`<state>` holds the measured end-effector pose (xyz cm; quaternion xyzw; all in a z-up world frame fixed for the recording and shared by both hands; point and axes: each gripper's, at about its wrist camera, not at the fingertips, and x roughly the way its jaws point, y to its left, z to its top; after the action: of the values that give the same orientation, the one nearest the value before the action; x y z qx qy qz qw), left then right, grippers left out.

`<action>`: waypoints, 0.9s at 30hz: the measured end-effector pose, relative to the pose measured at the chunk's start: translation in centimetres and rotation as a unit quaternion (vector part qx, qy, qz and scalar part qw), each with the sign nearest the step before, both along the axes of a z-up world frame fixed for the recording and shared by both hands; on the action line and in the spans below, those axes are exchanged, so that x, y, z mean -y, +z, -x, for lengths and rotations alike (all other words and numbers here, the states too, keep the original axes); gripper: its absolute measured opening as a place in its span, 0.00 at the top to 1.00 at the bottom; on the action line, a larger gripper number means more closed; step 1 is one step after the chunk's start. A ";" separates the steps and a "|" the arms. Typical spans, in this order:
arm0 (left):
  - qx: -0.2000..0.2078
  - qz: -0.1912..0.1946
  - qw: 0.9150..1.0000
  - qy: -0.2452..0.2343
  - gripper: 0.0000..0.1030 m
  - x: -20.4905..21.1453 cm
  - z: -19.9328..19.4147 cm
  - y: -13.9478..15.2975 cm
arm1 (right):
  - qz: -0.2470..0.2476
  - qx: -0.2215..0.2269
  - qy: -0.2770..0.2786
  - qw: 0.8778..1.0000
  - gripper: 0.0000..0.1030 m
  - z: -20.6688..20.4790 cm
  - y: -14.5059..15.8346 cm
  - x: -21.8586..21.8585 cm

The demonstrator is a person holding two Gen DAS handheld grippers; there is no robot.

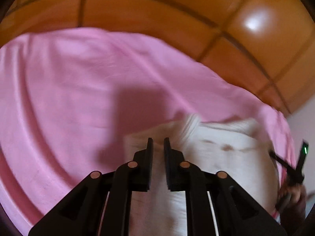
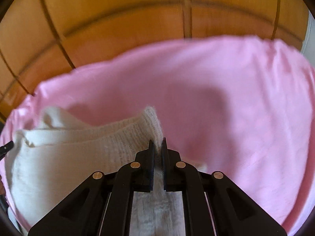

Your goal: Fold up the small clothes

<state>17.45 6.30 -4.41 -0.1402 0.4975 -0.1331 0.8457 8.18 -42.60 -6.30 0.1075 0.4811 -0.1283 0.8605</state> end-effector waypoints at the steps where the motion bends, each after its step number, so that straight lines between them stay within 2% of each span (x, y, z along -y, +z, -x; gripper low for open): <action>1: 0.002 0.002 1.000 0.016 0.75 -0.6 0.0 0.1 | 0.001 0.006 0.000 1.000 0.95 0.2 0.0 -0.1; 2: 0.016 0.014 0.999 0.030 0.75 -1.5 0.5 0.8 | 0.002 0.012 0.000 1.000 0.89 0.5 0.4 -0.1; 3: 0.030 0.022 0.999 0.026 0.75 -1.7 1.1 1.6 | 0.006 0.017 -0.003 1.000 0.74 0.7 0.8 -0.1; 5: 0.064 0.018 0.998 -0.012 0.75 -1.0 2.5 3.2 | 0.024 0.052 -0.003 0.998 0.64 1.6 2.8 -0.6; 8: 0.104 -0.007 0.991 -0.088 0.75 2.0 4.5 5.1 | 0.000 0.084 0.034 0.996 0.64 2.2 5.0 -2.6; 11: 0.117 -0.031 0.979 -0.163 0.68 6.1 5.3 5.7 | -0.035 0.079 0.107 0.991 0.64 1.7 5.2 -6.7; 13: 0.094 -0.064 0.974 -0.197 0.62 9.0 5.0 4.1 | -0.048 0.055 0.139 0.988 0.64 0.4 4.0 -9.2; 15: 0.060 -0.095 0.973 -0.202 0.61 10.4 3.9 2.0 | -0.039 0.015 0.155 0.987 0.64 -0.8 1.9 -11.2; 16: 0.043 -0.104 0.975 -0.191 0.59 10.6 3.3 0.7 | -0.043 0.003 0.157 0.987 0.64 -1.3 1.0 -11.5; 17: 0.031 -0.094 0.978 -0.182 0.60 10.4 3.0 0.0 | -0.045 -0.005 0.154 0.987 0.64 -1.6 0.3 -12.0; 18: 0.031 -0.082 0.980 -0.177 0.68 10.1 3.2 -0.2 | -0.047 -0.006 0.148 0.988 0.73 -1.7 -0.3 -12.0; 19: 0.037 -0.065 0.982 -0.172 0.90 9.7 3.5 -0.1 | -0.052 -0.001 0.148 0.988 0.79 -1.5 -0.3 -12.0; 20: 0.042 -0.057 0.982 -0.174 0.95 9.4 3.8 0.1 | -0.057 0.002 0.150 0.987 0.93 -1.3 -0.3 -11.9; 24: 0.080 -0.034 0.983 -0.159 0.97 8.2 5.1 1.5 | -0.043 0.024 0.154 0.987 0.97 -0.2 1.1 -12.1; 27: 0.105 -0.010 0.984 -0.142 0.97 7.5 5.2 3.5 | -0.035 0.059 0.154 0.986 0.98 0.4 3.4 -12.3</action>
<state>12.30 -1.24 -0.94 -0.0447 0.4217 -0.2609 0.8672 7.76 -30.34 -2.91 0.0696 0.4443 0.0290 0.8927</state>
